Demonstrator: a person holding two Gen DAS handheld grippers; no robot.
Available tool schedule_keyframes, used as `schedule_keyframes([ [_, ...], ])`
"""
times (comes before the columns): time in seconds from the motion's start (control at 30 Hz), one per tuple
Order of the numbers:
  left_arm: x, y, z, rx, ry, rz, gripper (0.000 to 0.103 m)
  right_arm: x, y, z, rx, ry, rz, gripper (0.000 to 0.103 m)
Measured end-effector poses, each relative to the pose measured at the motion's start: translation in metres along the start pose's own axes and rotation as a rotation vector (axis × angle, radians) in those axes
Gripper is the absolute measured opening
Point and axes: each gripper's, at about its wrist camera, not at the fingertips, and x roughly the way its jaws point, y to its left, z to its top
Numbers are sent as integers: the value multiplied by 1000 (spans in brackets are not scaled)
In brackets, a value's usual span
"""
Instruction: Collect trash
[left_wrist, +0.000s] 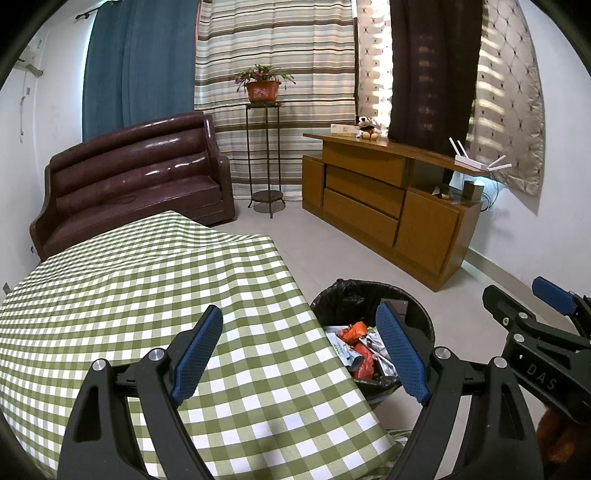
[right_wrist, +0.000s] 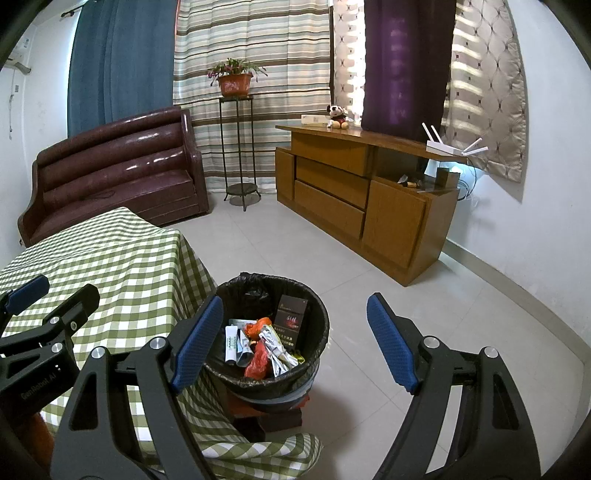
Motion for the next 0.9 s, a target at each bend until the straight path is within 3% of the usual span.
schedule_keyframes([
  [0.9,5,-8,-7,22,0,-2,83,-1,-1,-1,-1,5,0,78],
])
